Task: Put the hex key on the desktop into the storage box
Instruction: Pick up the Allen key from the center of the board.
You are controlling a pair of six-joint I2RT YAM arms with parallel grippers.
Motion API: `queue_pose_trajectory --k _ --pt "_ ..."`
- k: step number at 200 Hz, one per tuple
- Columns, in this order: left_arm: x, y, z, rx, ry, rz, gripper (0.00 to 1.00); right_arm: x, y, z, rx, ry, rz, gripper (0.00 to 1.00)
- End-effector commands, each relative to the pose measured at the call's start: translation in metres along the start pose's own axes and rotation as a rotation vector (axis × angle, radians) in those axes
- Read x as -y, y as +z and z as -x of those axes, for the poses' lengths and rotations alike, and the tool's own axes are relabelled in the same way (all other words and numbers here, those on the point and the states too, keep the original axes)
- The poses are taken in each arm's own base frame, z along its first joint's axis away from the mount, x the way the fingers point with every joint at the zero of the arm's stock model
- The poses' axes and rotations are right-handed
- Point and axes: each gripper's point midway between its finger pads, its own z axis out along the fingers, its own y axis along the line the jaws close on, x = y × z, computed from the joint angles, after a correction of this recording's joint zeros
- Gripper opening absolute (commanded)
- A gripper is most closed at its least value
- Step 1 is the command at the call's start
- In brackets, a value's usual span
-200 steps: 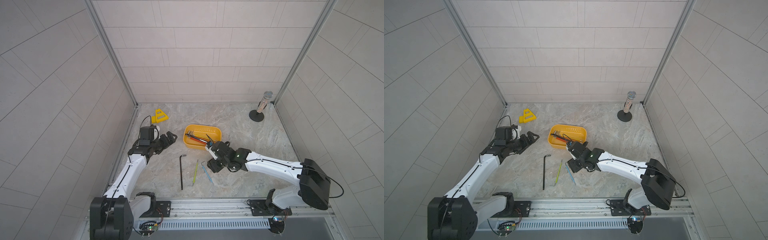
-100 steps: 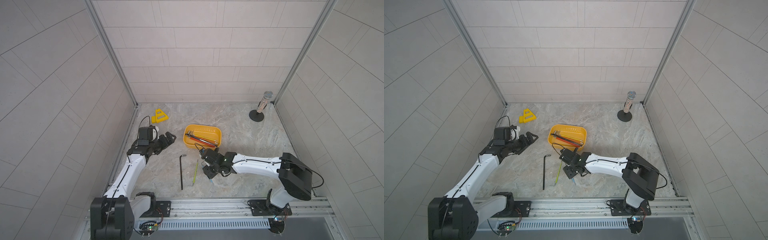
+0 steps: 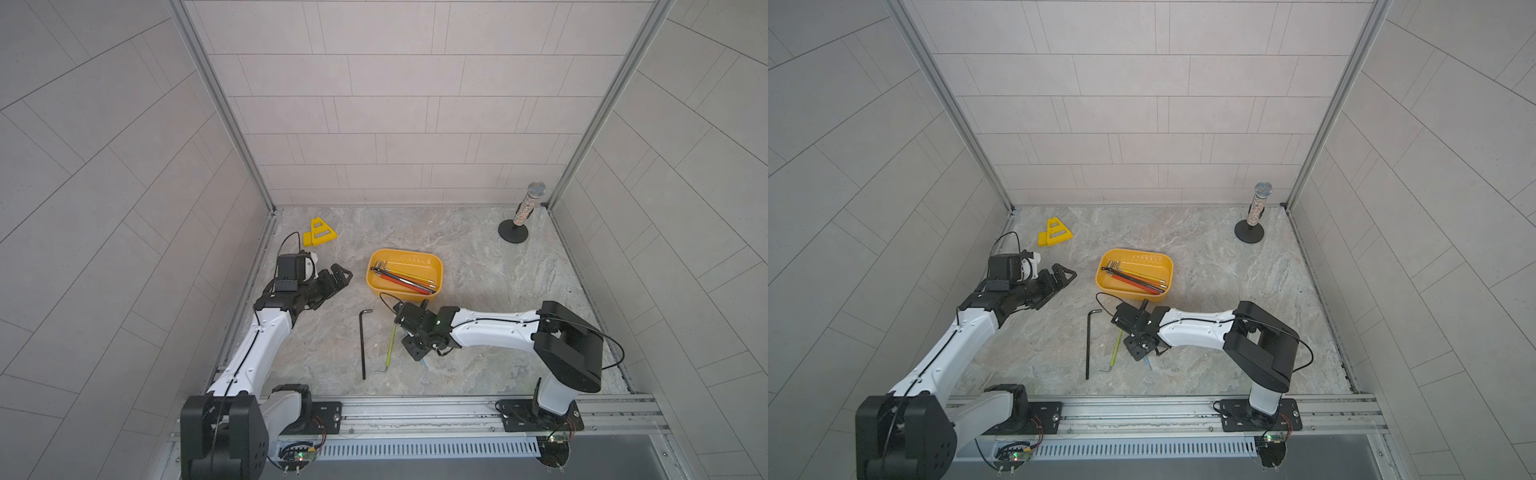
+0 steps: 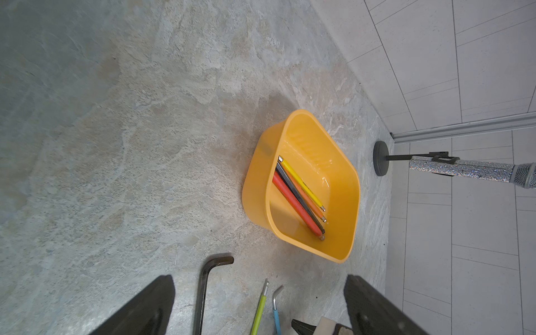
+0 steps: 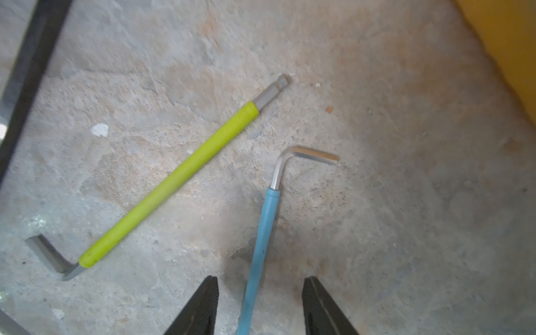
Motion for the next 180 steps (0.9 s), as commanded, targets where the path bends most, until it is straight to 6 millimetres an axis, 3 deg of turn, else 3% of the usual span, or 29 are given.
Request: queue_pose_trajectory --k 1,74,161,180 --pt "0.009 -0.007 0.008 0.022 0.025 -0.020 0.99 0.003 0.005 -0.004 -0.021 0.002 -0.030 0.50" --pt "0.009 -0.007 0.010 0.027 0.020 -0.024 0.99 0.002 0.016 -0.008 -0.039 0.009 -0.045 0.44" --pt "0.009 -0.007 0.010 0.029 0.014 -0.026 0.99 0.004 0.016 -0.012 -0.042 0.011 -0.059 0.18" --pt "0.008 -0.007 0.010 0.028 0.014 -0.027 0.99 0.002 0.013 -0.011 -0.023 0.016 -0.043 0.08"
